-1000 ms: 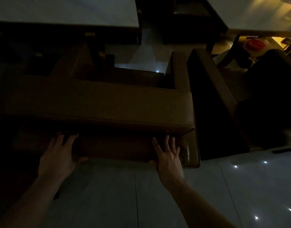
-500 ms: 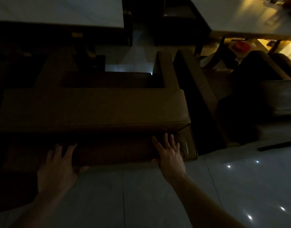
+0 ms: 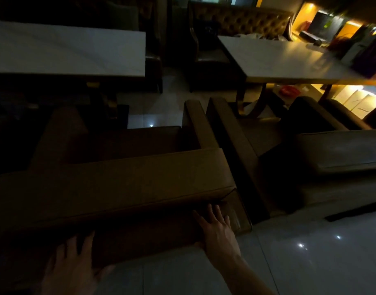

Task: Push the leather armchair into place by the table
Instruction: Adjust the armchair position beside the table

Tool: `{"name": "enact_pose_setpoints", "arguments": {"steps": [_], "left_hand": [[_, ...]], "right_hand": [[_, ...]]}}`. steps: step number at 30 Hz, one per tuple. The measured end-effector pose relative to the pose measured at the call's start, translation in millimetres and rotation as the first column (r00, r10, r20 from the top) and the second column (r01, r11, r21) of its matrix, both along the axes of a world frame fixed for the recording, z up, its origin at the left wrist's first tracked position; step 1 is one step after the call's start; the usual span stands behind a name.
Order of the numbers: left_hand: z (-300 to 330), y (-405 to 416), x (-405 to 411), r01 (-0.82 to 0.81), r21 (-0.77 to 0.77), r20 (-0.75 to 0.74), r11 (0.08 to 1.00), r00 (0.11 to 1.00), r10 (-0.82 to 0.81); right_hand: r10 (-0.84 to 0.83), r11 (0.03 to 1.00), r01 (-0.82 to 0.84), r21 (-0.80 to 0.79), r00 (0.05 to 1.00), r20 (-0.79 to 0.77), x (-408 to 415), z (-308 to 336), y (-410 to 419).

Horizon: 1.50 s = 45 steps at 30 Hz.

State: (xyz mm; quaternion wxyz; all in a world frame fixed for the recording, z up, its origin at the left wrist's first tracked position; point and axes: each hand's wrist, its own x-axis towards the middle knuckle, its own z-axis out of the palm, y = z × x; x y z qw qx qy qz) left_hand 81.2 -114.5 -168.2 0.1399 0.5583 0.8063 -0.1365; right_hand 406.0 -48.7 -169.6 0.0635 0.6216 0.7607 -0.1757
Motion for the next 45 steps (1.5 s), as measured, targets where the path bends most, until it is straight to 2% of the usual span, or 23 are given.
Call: {"name": "enact_pose_setpoints", "arguments": {"steps": [2,8,14,23,30,33,45], "left_hand": [[5.6,5.1,-0.5,0.024,0.047,-0.004,0.999,1.000,-0.024],[1.2,13.5,-5.1,0.000,-0.118,0.118,0.993,0.993,0.014],[-0.5,19.1,-13.1,-0.021,-0.036,0.156,0.999,0.987,0.026],[-3.5,73.6,-56.3,0.017,0.064,0.157,0.998,0.987,-0.027],[-7.3,83.6,-68.5,0.082,0.035,0.109,0.996,0.990,-0.085],[-7.8,83.3,-67.6,0.073,0.027,0.090,0.997,0.993,-0.075],[-13.0,67.7,-68.2,0.071,0.152,0.095,0.986,0.992,-0.086]], "right_hand": [[0.007,1.000,-0.007,0.001,1.000,0.029,-3.1,0.6,-0.3],[0.015,0.999,-0.010,-0.054,0.995,0.098,-10.7,-4.7,7.1],[0.017,0.999,-0.013,-0.049,0.996,0.083,-13.3,-9.6,12.6],[-0.030,0.999,0.030,0.014,1.000,0.009,-57.7,-12.3,44.8],[-0.047,0.998,0.048,0.028,0.999,-0.019,-59.7,-12.2,47.7],[-0.037,0.999,0.037,0.028,0.999,0.002,-59.5,-11.2,45.2],[-0.016,1.000,0.015,0.024,0.999,0.033,-57.6,-10.6,41.1]]}}
